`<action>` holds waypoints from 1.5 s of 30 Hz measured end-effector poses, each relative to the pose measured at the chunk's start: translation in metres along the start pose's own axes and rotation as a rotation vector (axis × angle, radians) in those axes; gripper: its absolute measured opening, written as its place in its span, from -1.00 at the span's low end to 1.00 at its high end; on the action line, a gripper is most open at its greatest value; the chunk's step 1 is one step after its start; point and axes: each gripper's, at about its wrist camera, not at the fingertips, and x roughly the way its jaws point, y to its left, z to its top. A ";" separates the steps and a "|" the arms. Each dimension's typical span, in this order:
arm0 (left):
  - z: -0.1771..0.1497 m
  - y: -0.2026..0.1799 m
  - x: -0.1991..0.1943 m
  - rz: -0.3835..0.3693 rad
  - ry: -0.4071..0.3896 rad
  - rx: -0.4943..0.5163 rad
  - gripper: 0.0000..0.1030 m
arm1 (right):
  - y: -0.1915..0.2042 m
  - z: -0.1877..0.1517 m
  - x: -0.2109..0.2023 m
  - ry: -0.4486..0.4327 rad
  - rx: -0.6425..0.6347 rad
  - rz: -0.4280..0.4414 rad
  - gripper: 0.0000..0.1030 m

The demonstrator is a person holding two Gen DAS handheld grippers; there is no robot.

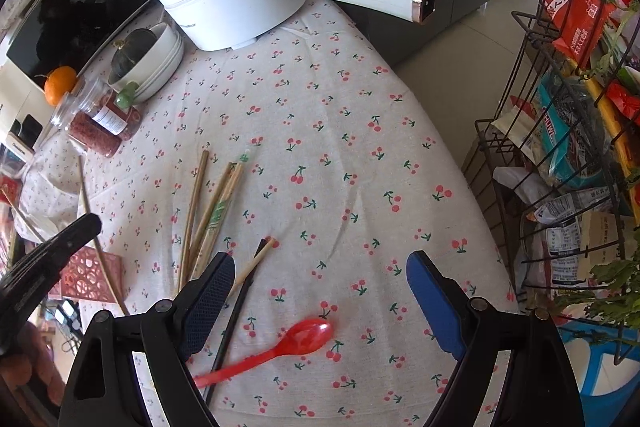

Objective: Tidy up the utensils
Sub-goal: 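Grasp a wooden chopstick with the left gripper while the right gripper grasps the wrapped chopstick pair, then lower both held chopsticks into the pink basket and open both grippers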

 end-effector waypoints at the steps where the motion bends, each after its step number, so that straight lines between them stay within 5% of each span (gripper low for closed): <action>1: -0.005 0.001 -0.010 -0.004 -0.016 0.004 -0.87 | 0.002 0.000 0.002 0.004 -0.002 0.007 0.73; 8: -0.030 0.021 -0.051 0.009 -0.135 0.007 -0.87 | 0.023 0.004 0.023 0.036 0.023 0.125 0.64; 15: -0.048 0.046 -0.072 0.000 -0.158 0.004 -0.86 | 0.053 0.013 0.061 0.082 -0.005 0.137 -0.12; 19: -0.051 0.063 -0.077 -0.005 -0.160 -0.026 -0.87 | 0.063 0.022 0.074 0.068 0.013 0.146 -0.21; 30: -0.056 0.068 -0.080 -0.024 -0.161 -0.023 -0.87 | 0.089 0.028 0.101 0.075 -0.068 -0.018 -0.64; 37: -0.061 0.068 -0.087 -0.030 -0.179 -0.018 -0.87 | 0.072 0.027 0.085 0.091 -0.002 0.101 -0.89; 45: -0.059 0.068 -0.110 -0.024 -0.255 -0.012 -0.87 | 0.062 0.012 0.008 -0.077 -0.039 0.234 -0.90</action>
